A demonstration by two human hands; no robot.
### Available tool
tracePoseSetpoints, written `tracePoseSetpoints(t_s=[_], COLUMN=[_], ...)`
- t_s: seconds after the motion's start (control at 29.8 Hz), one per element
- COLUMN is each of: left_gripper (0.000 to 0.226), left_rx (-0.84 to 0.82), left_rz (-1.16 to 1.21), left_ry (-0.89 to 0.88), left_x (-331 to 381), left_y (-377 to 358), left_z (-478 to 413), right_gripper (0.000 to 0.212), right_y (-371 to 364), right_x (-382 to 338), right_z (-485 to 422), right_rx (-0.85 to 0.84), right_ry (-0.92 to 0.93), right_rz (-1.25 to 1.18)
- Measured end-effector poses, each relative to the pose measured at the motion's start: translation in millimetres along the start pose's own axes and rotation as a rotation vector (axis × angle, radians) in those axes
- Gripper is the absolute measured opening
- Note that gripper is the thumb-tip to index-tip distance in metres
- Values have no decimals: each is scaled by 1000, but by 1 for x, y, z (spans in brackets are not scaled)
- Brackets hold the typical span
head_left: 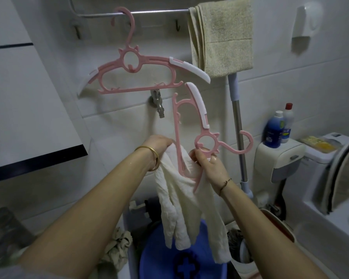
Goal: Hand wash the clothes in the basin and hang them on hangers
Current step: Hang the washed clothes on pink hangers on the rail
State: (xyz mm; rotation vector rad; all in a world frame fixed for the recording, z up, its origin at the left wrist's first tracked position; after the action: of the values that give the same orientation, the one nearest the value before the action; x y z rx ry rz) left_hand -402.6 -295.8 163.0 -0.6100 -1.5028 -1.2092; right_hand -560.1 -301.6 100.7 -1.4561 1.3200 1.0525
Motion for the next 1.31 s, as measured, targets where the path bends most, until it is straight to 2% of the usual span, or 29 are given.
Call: tracePoseSetpoints(t_s=[0.1,0.17,0.3,0.37,0.57,0.71,0.84,0.94,1.01,1.14,1.21,1.31], left_gripper=[27,27,13,14,23,23,10,21,25,21,14,8], left_rx=[-12,-17,-59,-75,-85,-77,-52,6,38,88,97,122], left_rz=[-50,-74,-79,-59,-22,-14,15,63,82,150,136,78], left_ry=[-35,-75,-106,-106,-114,-137,-150,-120,-99,-53,-48,-71], left_x=[1,1,-2,-3,3,7,10,5,1,-2,-6,-9], left_y=[-3,-6,-8,-8,-2,-5,0,10,14,21,22,27], left_z=[4,5,8,9,13,17,18,14,11,11,7,-2], right_gripper=[50,56,35,27,9,16,24,20,8,32,32,26], right_y=[0,3,7,8,4,-9,-13,-17,-20,-17,-11,-10], right_x=[-8,-14,-18,-14,4,20,34,42,43,31,23,11], right_z=[-6,-8,-8,-8,-3,-1,-1,-2,-1,-2,-3,-1], right_rx=[75,142,164,137,6,-31,20,-109,-202,-245,-231,-222], right_ry=[67,94,133,115,-11,-19,-87,-133,-141,-94,-82,-64], right_rz=[70,30,-149,-196,-125,14,219,329,321,292,274,75])
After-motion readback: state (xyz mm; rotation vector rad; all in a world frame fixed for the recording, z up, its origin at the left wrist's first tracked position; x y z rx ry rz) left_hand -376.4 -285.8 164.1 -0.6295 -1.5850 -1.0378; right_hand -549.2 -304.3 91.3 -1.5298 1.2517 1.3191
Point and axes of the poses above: each hand's wrist, its own z-axis away from the middle knuckle, its own y-axis out of the back of the hand, x = y × z, the point moved 6 cm from there along -z, towards the middle knuckle, and after that the axes turned 9 degrees about x, right-handed, at the moved point
